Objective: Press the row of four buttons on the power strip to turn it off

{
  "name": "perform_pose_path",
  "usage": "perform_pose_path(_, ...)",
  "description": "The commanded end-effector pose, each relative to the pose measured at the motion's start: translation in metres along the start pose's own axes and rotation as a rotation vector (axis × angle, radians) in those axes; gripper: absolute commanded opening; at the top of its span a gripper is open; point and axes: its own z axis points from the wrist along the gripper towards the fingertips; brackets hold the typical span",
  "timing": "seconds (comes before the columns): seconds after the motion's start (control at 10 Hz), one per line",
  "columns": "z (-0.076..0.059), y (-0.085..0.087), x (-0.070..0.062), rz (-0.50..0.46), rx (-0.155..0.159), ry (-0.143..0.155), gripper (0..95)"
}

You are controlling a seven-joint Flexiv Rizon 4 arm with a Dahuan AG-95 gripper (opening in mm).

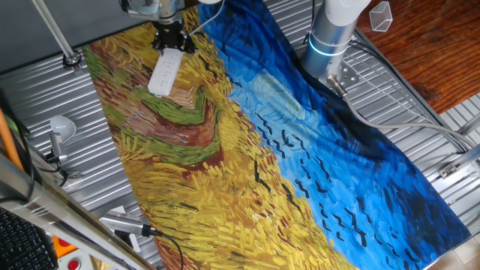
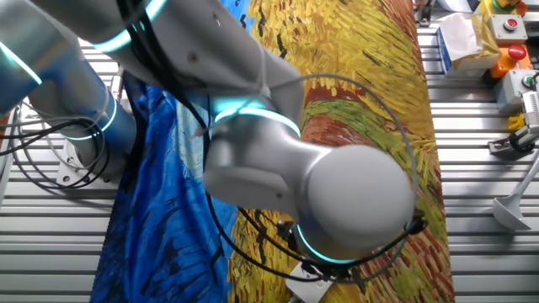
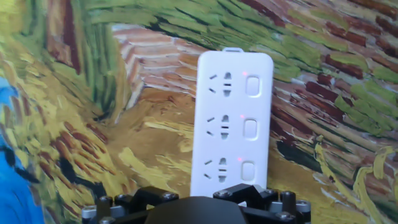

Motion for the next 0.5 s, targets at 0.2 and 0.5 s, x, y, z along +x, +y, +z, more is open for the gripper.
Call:
perform_pose_path(0.2,0.0084,-0.0015,0.0138,-0.01,-0.001,0.001,95.0)
perform_pose_path(0.5,0.0134,0.0012,0.0169,-0.002,0.001,-0.006,95.0)
